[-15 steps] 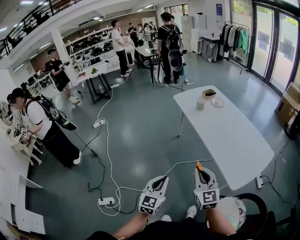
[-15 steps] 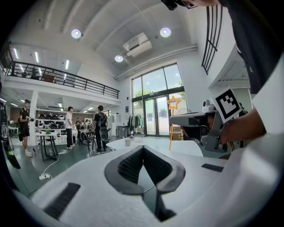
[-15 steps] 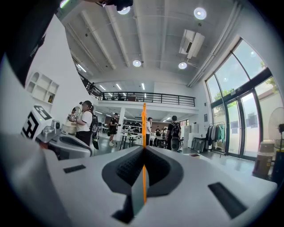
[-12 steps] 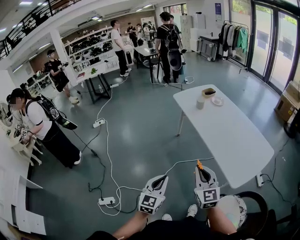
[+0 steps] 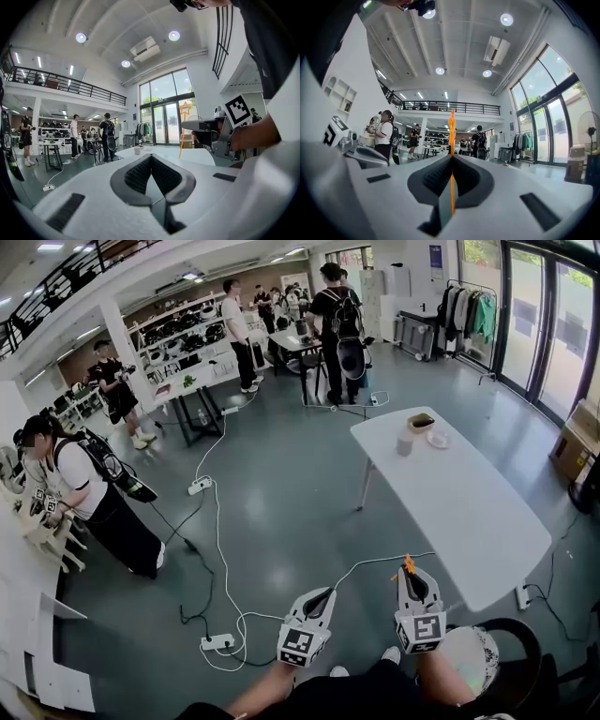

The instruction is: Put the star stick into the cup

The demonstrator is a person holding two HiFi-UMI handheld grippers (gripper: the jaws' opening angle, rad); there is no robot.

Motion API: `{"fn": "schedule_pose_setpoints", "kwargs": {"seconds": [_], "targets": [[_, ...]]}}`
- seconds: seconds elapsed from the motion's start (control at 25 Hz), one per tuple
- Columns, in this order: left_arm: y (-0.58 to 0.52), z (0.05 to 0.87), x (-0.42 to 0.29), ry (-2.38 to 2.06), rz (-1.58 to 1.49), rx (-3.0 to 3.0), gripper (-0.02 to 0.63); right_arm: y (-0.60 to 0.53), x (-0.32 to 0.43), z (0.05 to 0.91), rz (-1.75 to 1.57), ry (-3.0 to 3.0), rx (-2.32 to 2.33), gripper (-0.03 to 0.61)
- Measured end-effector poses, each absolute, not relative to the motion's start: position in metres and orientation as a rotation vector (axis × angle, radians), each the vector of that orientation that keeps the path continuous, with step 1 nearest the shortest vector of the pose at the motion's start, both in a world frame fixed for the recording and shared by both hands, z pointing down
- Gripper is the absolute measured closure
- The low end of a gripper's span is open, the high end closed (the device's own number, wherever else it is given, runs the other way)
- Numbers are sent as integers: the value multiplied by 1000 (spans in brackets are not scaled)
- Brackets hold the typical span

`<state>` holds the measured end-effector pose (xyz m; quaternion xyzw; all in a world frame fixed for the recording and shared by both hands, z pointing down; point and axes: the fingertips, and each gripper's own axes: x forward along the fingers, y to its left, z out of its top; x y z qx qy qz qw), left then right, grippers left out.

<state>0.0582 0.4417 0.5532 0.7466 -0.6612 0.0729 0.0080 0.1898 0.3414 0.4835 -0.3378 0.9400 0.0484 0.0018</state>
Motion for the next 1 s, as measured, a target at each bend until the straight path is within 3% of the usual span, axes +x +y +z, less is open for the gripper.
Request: {"fn": "schedule_pose_setpoints", "kwargs": {"seconds": [0.44,1.0], "targets": [[410,564,35,-2057,223,2338,604,312,176,486,122,2932,-1083,566],[305,546,-7,-2067,224,2329,604,196,128,467,87,2925,-1055,566]]}}
